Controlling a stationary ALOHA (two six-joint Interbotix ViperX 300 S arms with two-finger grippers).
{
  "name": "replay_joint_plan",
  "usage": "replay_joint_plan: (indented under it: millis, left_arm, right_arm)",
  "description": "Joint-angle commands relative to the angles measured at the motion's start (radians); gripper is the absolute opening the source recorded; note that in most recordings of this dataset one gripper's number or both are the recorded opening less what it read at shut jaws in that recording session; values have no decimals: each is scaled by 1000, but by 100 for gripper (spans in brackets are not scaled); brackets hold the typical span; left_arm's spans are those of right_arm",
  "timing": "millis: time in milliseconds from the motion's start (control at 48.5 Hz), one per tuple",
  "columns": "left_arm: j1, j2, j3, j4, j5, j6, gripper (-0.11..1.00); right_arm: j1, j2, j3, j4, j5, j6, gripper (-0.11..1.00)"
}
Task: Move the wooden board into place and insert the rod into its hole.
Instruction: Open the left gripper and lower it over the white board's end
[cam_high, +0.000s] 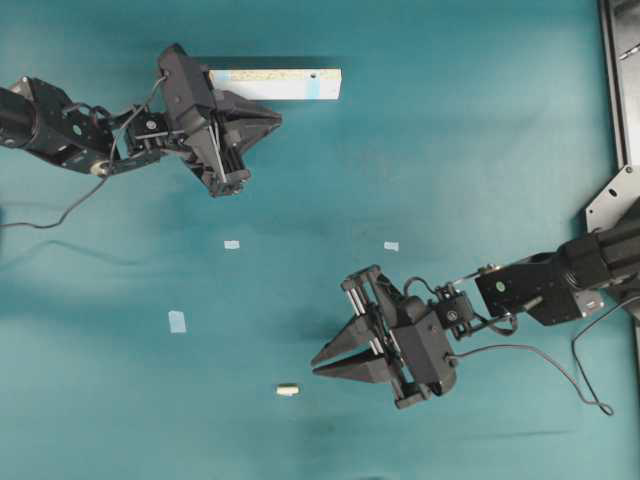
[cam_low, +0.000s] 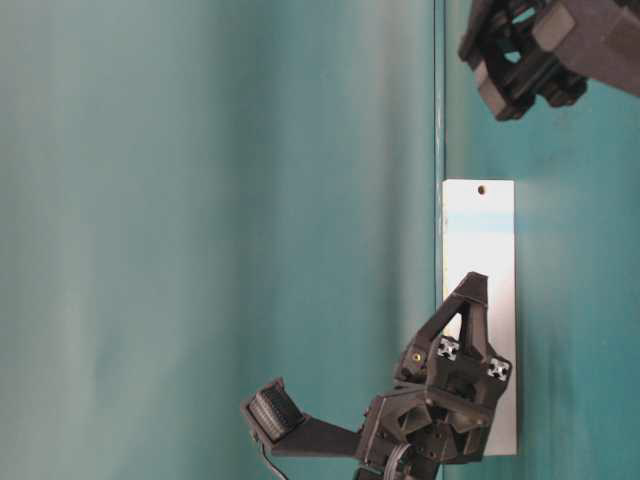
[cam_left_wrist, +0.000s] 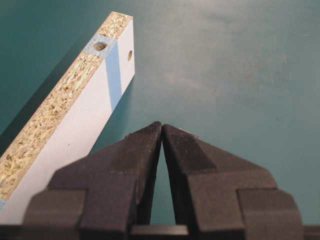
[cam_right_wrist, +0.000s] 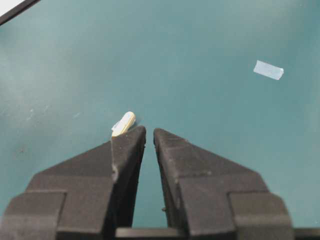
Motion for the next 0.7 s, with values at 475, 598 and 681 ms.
replay_joint_plan:
  millis: [475, 598, 681]
  left_arm:
    - [2, -201, -35, 38, 385, 91, 50]
    - [2, -272, -38, 38, 471, 155, 81]
    - [3, -318, -41, 38, 523, 195, 91]
  right_arm:
    - [8, -172, -66, -20, 362, 3, 29]
    - [8, -196, -69, -21, 393, 5, 65]
    - [8, -216, -72, -23, 414, 3, 87]
